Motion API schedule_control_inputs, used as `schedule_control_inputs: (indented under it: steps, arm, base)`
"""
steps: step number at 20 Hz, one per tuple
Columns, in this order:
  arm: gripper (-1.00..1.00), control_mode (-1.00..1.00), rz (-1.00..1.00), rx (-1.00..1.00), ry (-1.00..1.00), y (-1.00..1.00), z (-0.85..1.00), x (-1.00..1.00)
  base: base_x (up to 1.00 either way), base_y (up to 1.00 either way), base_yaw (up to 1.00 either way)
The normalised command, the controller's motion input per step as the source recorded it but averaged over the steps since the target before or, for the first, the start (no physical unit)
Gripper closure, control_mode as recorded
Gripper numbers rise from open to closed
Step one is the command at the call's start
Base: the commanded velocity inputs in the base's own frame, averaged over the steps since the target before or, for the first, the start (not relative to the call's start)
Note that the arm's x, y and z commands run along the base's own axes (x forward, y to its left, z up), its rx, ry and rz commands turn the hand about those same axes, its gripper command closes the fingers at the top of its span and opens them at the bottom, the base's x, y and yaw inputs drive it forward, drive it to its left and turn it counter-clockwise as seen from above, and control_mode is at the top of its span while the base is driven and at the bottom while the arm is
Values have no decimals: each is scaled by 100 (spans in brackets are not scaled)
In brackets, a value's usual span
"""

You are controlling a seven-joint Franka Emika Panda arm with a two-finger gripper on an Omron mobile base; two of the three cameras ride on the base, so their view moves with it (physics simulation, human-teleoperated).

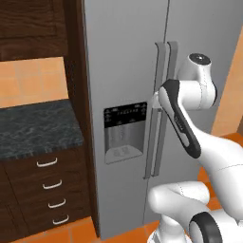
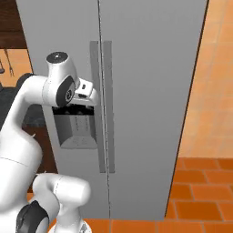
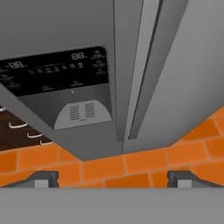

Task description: Take the strawberry from the fridge and place it on top of the pancake, located on the dining counter.

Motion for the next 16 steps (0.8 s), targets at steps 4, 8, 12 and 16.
schedule_control_inputs:
  steps: [4,8,12,16]
  arm:
    - [-100,100,0,0,0,0,0,0]
    - [-100,100,0,0,0,0,0,0]
    - [-100,100,0,0,0,0,0,0]
    - [-100,100,0,0,0,0,0,0]
  base:
    - [14,14,-24]
    - [16,49,-37]
    - [16,21,-30]
    - [23,32,-26]
